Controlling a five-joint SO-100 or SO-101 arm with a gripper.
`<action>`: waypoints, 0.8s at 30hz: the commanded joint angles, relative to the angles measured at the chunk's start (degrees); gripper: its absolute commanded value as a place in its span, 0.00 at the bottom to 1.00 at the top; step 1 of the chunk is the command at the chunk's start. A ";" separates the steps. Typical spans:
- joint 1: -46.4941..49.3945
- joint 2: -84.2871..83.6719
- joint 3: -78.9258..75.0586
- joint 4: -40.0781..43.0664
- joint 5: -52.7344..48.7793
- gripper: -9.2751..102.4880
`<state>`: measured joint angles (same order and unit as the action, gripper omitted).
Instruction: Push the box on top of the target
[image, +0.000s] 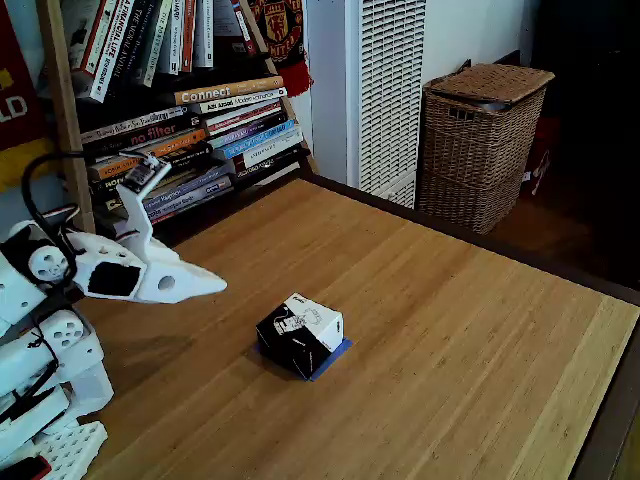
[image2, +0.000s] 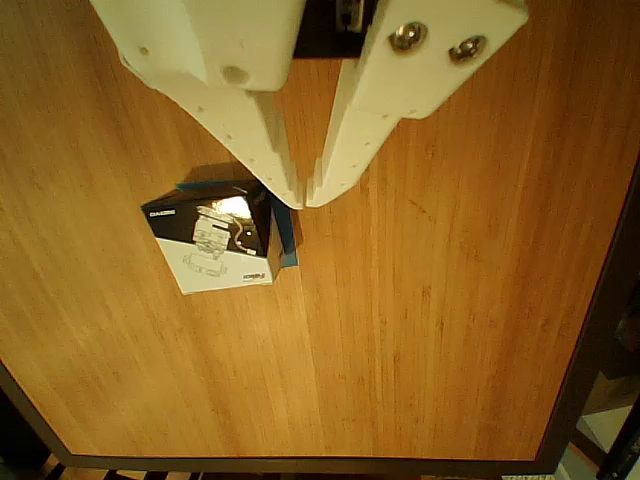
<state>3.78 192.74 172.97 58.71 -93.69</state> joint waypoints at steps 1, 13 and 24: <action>0.62 0.79 -0.09 0.26 -0.26 0.08; 2.11 0.79 0.35 9.76 -2.55 0.08; 1.14 0.44 0.53 17.75 0.00 0.08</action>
<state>5.36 192.74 173.67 75.76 -94.92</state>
